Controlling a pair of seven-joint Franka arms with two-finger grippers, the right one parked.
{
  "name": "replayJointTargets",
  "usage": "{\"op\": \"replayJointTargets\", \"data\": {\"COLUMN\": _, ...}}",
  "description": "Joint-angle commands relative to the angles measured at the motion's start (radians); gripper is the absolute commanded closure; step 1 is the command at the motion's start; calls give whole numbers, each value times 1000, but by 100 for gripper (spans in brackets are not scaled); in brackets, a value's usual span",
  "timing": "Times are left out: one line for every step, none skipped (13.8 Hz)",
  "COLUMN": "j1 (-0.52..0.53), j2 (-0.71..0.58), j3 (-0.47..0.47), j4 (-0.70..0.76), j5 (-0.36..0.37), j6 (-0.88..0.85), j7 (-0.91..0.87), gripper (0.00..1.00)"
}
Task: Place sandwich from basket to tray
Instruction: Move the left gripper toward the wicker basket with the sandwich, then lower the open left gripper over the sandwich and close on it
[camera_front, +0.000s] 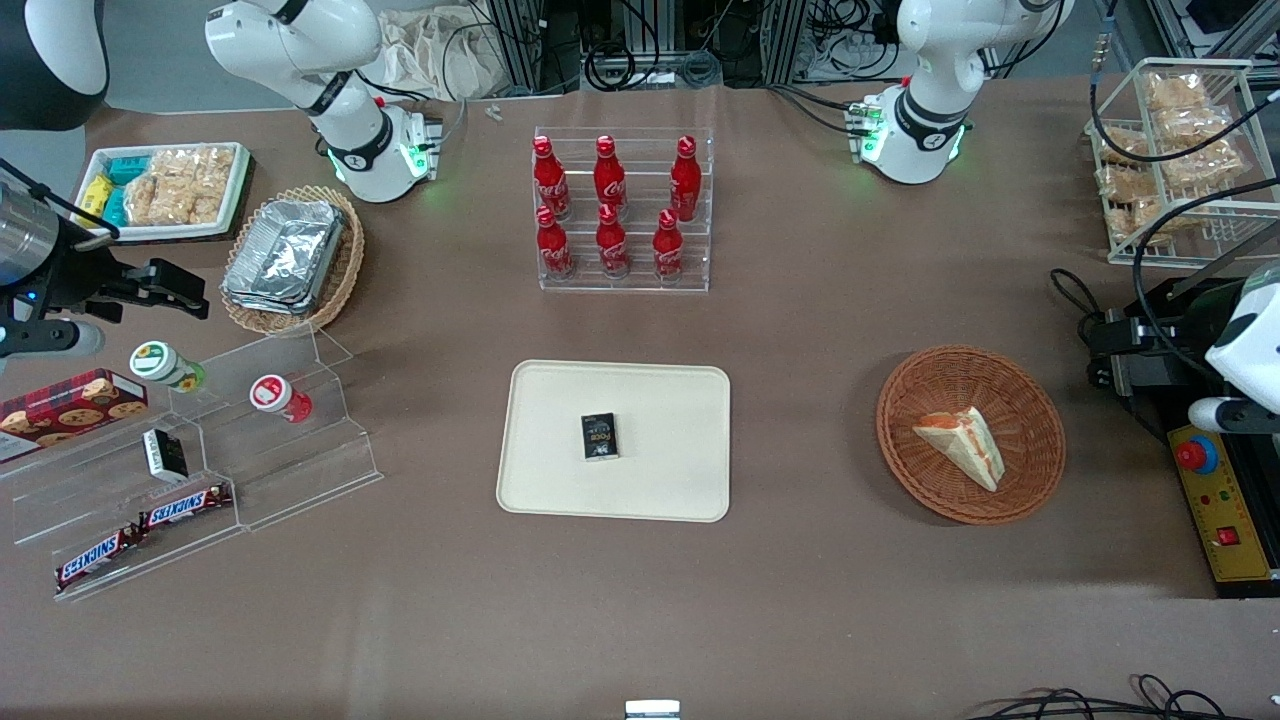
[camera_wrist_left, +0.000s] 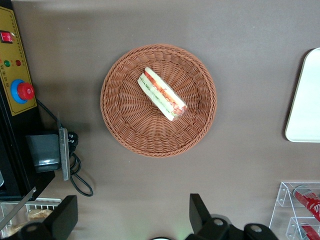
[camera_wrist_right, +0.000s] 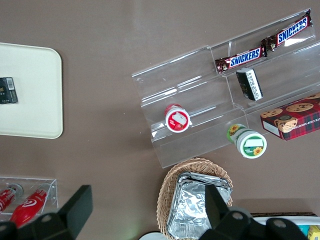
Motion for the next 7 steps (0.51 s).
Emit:
{"op": "replayJointTargets", "data": {"j1": -13, "j2": -38, "j3": -3, "j4": -73, "j5": 7, "j6": 15, "j7": -26, "gripper": 0}}
{"op": "replayJointTargets", "data": {"j1": -24, "j2": -58, "j3": -3, "j4": -118, "j5": 9, "j6": 52, "j7": -58, "gripper": 0}}
{"op": "replayJointTargets", "data": {"j1": -28, "j2": -80, "j3": -5, "j4": -186, "j5": 12, "j6": 106, "j7": -81, "gripper": 0}}
{"op": "replayJointTargets", "data": {"j1": -42, "j2": -106, "j3": -5, "j4": -258, "j5": 14, "j6": 156, "j7": -98, "gripper": 0}}
{"op": "replayJointTargets", "data": {"j1": -42, "j2": -121, "j3": -3, "j4": -301, "j5": 12, "j6": 181, "j7": -98, "gripper": 1}}
{"op": "replayJointTargets", "data": {"j1": -44, "j2": -121, "j3": -3, "j4": -335, "j5": 7, "j6": 201, "j7": -100, "gripper": 1}}
{"op": "replayJointTargets", "data": {"j1": -47, "j2": -117, "j3": -5, "j4": -367, "j5": 4, "j6": 232, "j7": -104, "gripper": 1}}
